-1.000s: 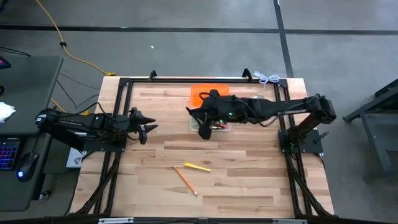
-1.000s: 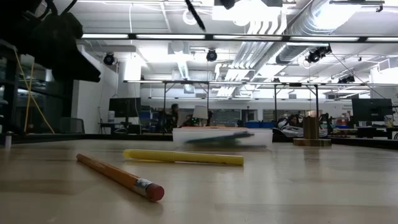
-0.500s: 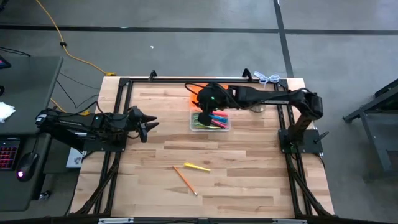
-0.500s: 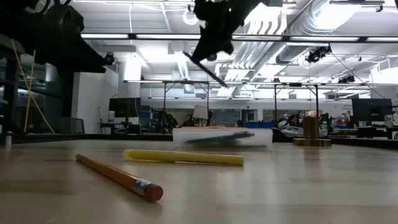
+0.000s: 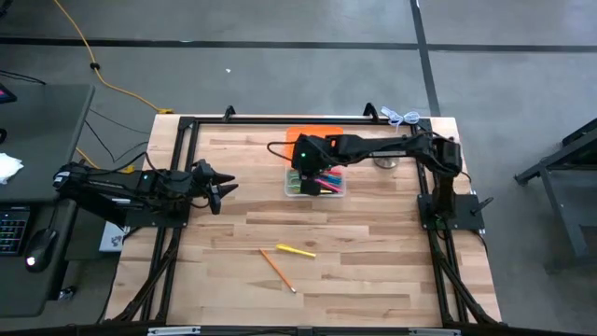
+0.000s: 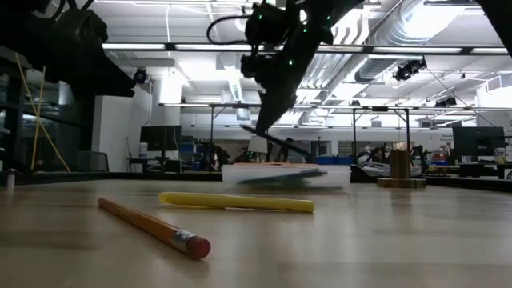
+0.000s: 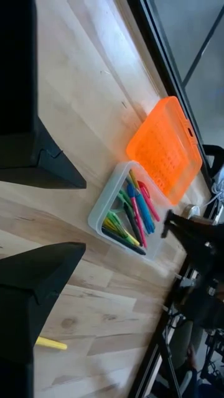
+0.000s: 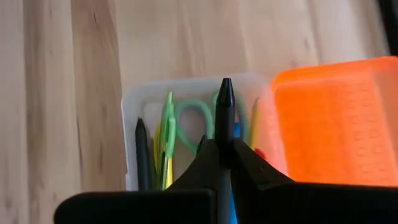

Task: Pick & place school supplies into a supply box
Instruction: Put the black pen into the supply box, then put the yellow highlighter into the supply box

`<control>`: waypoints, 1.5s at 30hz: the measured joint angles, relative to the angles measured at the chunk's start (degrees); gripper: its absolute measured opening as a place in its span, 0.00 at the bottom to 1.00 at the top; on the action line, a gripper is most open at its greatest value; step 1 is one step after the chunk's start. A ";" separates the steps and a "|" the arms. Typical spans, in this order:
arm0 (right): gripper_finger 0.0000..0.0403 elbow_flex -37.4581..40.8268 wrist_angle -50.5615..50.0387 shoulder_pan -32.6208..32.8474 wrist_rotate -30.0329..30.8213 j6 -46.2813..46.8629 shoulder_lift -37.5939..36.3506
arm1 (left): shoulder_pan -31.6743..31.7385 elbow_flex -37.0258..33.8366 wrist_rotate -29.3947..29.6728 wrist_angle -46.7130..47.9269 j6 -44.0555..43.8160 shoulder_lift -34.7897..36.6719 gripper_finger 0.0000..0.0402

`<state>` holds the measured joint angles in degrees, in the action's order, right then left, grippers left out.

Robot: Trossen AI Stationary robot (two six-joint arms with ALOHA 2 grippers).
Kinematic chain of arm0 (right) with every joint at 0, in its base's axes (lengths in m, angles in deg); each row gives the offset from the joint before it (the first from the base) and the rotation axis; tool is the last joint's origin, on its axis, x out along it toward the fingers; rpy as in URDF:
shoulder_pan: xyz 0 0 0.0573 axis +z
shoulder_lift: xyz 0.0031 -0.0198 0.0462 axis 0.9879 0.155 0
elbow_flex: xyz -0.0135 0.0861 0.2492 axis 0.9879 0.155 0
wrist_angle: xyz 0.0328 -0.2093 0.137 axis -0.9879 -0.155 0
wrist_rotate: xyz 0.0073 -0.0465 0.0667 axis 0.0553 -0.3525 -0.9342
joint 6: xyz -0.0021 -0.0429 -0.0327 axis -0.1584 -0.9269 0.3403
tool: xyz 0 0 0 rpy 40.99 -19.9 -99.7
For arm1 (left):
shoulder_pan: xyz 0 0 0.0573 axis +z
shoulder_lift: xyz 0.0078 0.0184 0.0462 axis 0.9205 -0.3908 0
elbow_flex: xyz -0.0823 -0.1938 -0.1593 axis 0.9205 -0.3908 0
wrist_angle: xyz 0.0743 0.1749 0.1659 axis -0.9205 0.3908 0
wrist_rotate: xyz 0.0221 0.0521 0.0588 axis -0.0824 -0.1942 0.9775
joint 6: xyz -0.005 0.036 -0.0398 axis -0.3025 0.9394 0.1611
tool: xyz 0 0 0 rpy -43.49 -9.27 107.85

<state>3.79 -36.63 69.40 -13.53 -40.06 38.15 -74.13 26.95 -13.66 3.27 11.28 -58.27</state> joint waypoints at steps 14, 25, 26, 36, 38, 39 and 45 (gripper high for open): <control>0.00 0.02 -3.85 -0.82 0.20 -6.43 8.22 | -0.02 0.00 -0.04 0.13 -0.04 0.00 0.45; 0.00 0.02 -4.33 -2.69 -5.28 -6.35 8.53 | 0.00 0.00 -0.15 0.13 -0.57 0.00 0.45; 0.00 0.02 -4.34 -2.70 -6.06 -6.35 8.53 | 0.00 0.00 -0.15 0.13 -0.57 0.00 0.45; 0.11 0.02 -4.34 -2.69 -5.11 -5.13 8.53 | -0.02 0.00 -0.17 0.13 -0.55 0.00 0.45; 0.15 0.02 -4.35 -2.69 -4.26 -5.28 8.53 | -0.02 0.00 -0.16 0.13 -0.55 0.00 0.45; 0.16 0.02 -4.35 -2.69 -4.00 -5.59 8.53 | -0.02 0.00 -0.17 0.14 -0.55 0.00 0.45; 0.24 0.00 -5.09 -2.69 -3.48 -5.98 8.53 | -0.02 0.00 -0.17 0.13 -0.55 0.02 0.45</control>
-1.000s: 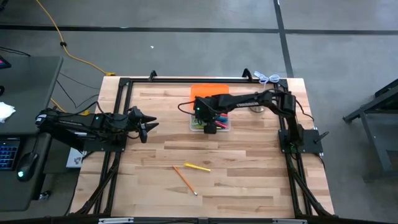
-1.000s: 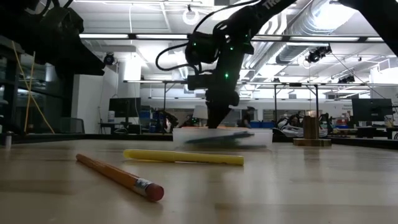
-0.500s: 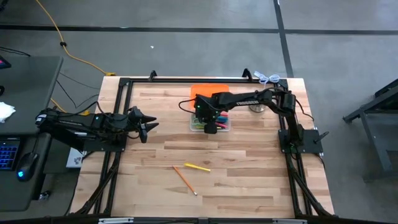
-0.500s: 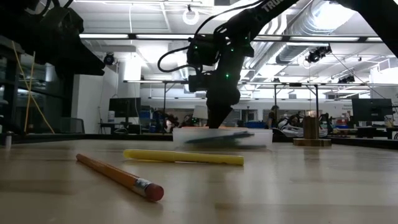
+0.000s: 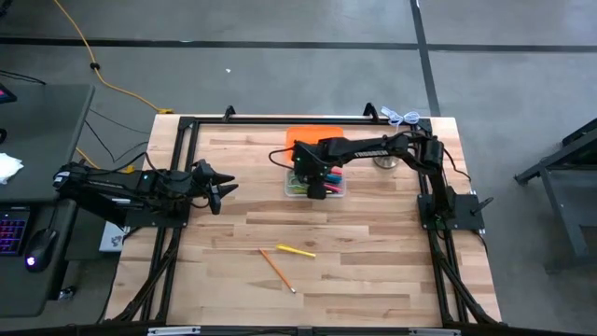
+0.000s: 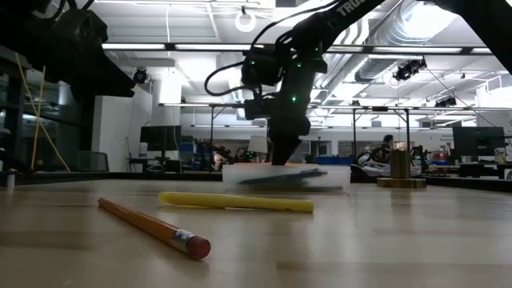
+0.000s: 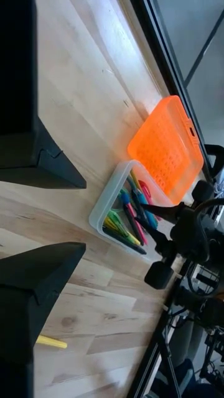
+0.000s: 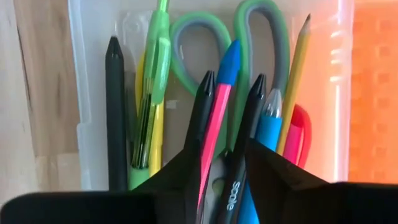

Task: Pick & place school supplies into a supply box
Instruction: Put the yellow highlighter into the supply box

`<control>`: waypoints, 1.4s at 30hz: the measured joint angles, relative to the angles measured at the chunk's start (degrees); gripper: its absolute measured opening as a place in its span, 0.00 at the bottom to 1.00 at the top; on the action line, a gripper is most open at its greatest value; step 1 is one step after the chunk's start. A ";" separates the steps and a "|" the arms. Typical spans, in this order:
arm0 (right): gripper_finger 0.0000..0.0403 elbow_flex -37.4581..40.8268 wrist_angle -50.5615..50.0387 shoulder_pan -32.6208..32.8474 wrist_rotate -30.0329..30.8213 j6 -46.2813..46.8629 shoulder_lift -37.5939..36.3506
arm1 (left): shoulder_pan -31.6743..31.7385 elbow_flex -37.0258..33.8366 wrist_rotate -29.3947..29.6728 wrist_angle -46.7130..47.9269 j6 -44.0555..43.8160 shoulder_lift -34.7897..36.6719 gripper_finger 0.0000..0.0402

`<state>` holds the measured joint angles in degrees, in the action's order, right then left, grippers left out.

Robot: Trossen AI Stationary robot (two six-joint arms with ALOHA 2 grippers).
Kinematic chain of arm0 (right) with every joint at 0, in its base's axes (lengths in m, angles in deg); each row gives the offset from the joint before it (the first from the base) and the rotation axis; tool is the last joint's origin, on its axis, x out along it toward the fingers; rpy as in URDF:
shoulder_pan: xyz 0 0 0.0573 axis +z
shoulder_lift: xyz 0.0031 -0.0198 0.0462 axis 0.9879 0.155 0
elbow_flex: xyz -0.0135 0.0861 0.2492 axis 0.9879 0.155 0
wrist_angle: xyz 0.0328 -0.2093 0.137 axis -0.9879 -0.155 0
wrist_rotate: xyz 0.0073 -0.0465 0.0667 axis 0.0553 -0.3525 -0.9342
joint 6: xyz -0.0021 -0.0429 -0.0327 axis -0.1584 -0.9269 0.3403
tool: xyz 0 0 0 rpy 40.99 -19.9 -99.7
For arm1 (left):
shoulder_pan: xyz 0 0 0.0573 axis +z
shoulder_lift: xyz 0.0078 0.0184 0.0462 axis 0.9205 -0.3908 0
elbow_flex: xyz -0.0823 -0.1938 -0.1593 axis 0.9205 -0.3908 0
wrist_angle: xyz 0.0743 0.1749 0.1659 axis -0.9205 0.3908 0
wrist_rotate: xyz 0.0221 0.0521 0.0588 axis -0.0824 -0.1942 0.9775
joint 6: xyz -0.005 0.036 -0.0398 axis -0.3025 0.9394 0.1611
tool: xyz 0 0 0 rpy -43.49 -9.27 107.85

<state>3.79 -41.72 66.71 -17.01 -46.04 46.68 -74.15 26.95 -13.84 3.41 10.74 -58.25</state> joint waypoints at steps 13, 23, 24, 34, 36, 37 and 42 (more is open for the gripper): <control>0.29 -0.02 -1.86 0.31 2.24 0.24 -4.65 | 0.00 0.00 0.02 0.02 0.06 -0.02 0.45; 0.29 -0.13 -1.32 4.87 -10.76 6.71 -13.42 | 0.02 0.00 -0.55 0.14 0.08 -0.01 0.45; 0.29 -0.13 -0.58 5.89 -12.51 7.18 -14.17 | 0.02 0.00 -0.89 0.39 0.09 0.00 0.45; 0.29 -0.13 9.76 19.62 -11.60 14.46 -15.37 | 0.01 0.00 -4.37 3.06 0.09 0.00 0.45; 0.29 -0.13 10.18 22.19 -8.69 16.44 -15.17 | 0.01 0.00 -4.59 3.09 0.11 0.00 0.45; 0.29 -0.11 10.24 23.41 -7.20 17.64 -15.09 | 0.00 0.00 -4.59 3.08 0.11 0.00 0.45; 0.29 -0.11 11.05 27.95 -3.33 24.99 -15.02 | 0.01 0.00 -4.58 3.06 0.10 0.00 0.45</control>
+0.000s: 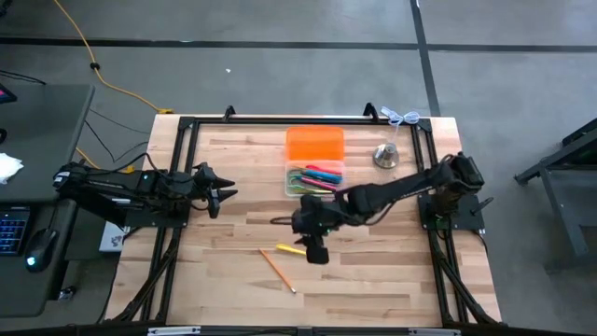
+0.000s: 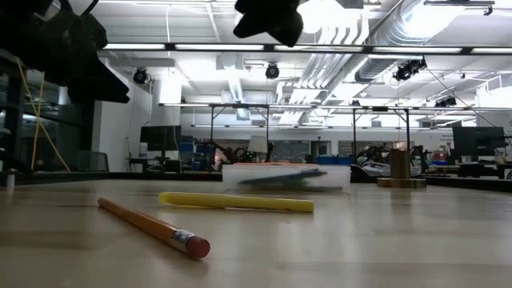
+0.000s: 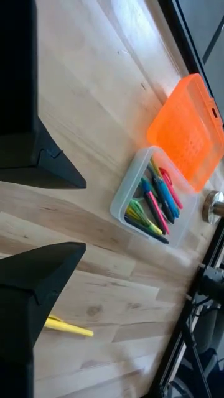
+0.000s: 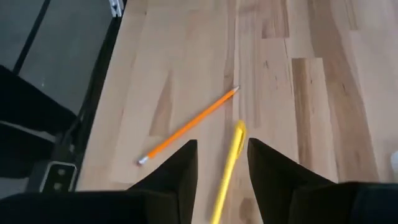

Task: Pick & place school supplies into a supply box
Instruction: Put the yellow highlighter into the supply box

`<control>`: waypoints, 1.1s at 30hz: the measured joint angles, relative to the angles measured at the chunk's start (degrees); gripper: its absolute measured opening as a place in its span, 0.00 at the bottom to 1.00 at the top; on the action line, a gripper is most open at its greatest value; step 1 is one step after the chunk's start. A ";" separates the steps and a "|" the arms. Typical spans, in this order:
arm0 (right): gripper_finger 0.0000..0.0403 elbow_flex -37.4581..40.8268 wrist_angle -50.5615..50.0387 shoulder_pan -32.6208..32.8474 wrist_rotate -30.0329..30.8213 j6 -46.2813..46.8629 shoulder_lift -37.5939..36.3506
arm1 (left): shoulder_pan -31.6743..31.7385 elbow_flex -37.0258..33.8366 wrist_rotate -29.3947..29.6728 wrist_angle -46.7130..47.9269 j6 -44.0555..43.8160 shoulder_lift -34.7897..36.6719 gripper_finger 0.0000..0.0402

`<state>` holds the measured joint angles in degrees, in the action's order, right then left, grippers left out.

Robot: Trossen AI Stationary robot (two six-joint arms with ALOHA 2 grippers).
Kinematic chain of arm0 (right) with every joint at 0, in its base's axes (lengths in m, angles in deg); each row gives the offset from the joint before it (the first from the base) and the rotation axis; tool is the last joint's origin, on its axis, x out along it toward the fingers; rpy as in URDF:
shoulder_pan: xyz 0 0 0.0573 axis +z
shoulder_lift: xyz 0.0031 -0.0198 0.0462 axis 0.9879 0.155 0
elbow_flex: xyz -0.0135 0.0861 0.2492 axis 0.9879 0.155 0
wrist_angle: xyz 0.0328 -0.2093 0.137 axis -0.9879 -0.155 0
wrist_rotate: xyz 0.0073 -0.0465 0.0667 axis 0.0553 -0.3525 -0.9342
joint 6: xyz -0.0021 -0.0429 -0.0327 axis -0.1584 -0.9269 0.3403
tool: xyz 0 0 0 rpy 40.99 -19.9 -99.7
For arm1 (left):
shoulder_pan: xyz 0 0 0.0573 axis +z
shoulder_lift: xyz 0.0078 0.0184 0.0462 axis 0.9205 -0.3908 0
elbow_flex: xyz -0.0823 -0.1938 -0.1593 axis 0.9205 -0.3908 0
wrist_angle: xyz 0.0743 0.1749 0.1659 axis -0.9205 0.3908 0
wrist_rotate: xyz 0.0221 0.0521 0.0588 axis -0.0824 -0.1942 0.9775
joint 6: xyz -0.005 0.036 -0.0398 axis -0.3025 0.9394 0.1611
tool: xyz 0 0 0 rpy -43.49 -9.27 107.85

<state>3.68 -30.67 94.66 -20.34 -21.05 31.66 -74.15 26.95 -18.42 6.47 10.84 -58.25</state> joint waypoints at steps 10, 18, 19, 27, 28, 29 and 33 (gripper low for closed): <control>0.29 -0.02 1.04 2.74 2.27 8.69 1.33 | 0.01 0.00 -1.86 -0.02 -0.04 0.00 0.45; 0.29 -0.02 1.56 1.35 -4.25 10.77 8.24 | -0.01 0.00 -3.33 -0.03 -0.06 -0.02 0.45; 0.29 0.00 1.54 1.19 -4.33 10.75 8.77 | -0.01 0.00 -3.33 -0.03 -0.06 -0.01 0.45; 0.26 0.00 -0.56 1.05 -8.55 8.81 11.87 | -0.01 0.00 -3.31 -0.03 -0.06 -0.02 0.45; 0.25 0.00 -1.08 1.05 -9.65 8.74 12.35 | -0.01 0.00 -3.31 -0.04 -0.06 0.00 0.45; 0.24 0.00 -1.31 1.05 -10.90 8.44 12.91 | 0.00 0.00 -3.31 -0.04 -0.06 0.00 0.45; 0.20 0.00 -1.47 1.04 -14.77 5.81 14.58 | 0.01 0.00 -3.29 -0.06 -0.06 -0.02 0.45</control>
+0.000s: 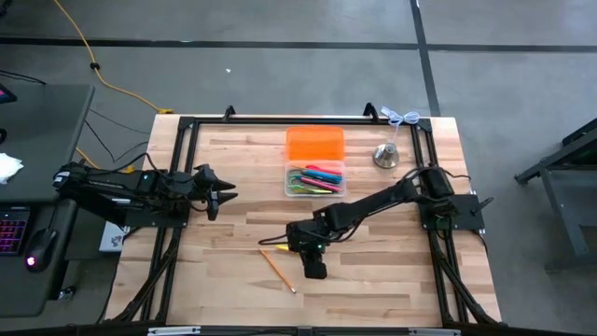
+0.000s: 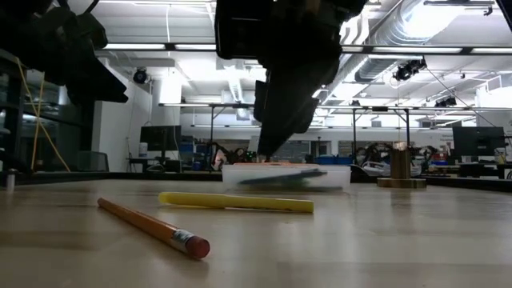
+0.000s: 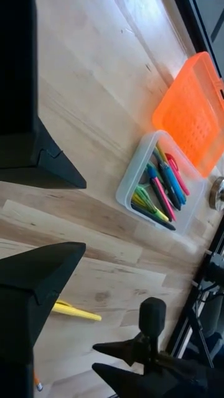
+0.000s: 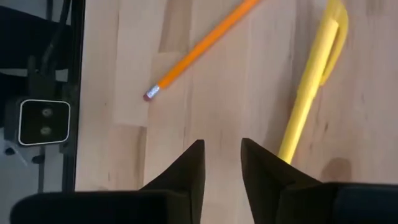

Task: Pick & place school supplies into a supply box
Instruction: Put the yellow highlighter into the supply box

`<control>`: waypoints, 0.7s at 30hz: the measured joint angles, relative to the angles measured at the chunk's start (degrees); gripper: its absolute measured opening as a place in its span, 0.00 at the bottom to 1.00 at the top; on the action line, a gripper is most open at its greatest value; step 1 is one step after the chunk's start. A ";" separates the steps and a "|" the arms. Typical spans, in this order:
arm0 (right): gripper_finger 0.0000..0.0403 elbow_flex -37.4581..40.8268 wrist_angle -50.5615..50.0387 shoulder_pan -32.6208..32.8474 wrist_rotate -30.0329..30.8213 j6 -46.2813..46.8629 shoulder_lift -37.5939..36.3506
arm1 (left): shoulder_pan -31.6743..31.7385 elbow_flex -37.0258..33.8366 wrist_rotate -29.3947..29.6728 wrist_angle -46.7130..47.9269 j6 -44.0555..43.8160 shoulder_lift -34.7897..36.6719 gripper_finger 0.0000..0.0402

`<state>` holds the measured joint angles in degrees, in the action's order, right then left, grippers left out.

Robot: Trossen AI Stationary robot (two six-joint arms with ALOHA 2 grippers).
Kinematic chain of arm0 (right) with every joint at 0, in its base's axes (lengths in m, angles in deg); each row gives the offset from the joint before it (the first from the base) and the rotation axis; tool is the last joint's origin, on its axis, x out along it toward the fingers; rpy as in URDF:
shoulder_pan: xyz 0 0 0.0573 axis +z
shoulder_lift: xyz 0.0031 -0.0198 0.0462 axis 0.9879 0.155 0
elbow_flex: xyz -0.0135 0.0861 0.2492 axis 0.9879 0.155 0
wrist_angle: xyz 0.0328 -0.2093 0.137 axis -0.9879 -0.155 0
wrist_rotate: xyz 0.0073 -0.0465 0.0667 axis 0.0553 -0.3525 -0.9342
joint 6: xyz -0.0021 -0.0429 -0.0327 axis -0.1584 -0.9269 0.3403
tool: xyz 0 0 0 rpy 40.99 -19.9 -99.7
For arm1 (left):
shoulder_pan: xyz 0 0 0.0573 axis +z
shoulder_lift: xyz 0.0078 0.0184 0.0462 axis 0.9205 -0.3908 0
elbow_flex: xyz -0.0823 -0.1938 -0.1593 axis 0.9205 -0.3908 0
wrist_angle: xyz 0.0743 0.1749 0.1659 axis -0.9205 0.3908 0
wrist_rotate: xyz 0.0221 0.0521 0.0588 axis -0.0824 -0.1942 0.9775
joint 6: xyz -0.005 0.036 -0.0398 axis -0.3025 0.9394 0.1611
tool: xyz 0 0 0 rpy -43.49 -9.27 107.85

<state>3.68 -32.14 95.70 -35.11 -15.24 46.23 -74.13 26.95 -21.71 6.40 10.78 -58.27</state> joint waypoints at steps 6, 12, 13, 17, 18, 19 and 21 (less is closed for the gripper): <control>0.20 0.00 2.39 -1.52 -1.34 -0.58 0.49 | 0.00 0.00 0.07 0.02 0.00 0.00 0.45; 0.25 0.02 5.69 -3.53 -2.45 -1.27 0.49 | 0.00 0.00 0.08 0.02 0.00 0.00 0.45; 0.26 0.02 5.51 -3.85 -2.45 -1.27 0.49 | -0.02 0.00 0.07 0.02 0.01 0.00 0.45; 0.32 0.02 6.71 -4.51 -3.52 -1.29 0.49 | 0.00 0.00 0.09 0.02 0.02 0.00 0.45; 0.33 0.02 7.03 -4.56 -4.07 -1.29 0.49 | -0.01 0.00 0.09 0.02 0.01 0.00 0.45; 0.34 0.02 7.40 -4.55 -4.38 -1.26 0.49 | 0.00 0.00 0.09 0.03 0.02 0.00 0.45; 0.36 0.02 8.35 -4.51 -5.21 -1.29 0.49 | -0.02 0.00 0.10 0.04 0.02 0.00 0.45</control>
<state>3.70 -23.79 91.19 -40.32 -16.53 46.72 -74.15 26.95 -21.61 6.44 10.80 -58.27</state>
